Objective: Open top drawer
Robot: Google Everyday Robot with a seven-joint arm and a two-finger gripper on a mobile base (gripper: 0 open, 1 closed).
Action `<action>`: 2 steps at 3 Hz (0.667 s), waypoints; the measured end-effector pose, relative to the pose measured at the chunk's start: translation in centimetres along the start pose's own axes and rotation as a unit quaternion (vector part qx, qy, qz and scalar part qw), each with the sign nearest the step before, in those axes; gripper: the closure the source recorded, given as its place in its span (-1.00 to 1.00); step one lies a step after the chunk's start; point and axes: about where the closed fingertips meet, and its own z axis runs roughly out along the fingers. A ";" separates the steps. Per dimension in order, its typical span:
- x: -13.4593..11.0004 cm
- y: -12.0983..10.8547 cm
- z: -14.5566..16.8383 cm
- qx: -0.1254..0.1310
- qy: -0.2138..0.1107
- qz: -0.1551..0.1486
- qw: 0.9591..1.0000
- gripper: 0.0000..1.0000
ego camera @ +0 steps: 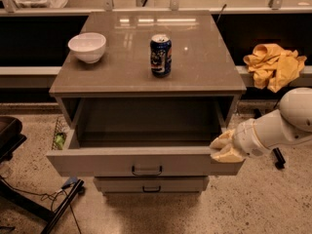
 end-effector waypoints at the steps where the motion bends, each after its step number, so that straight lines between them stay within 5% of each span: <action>1: 0.0 0.0 0.0 0.000 0.000 0.000 1.000 1.00; 2: -0.1 1.2 -0.7 -0.013 0.006 -0.010 1.000 1.00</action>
Offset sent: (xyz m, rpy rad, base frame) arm -0.1733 -0.0263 0.0969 -0.1720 0.1735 0.4112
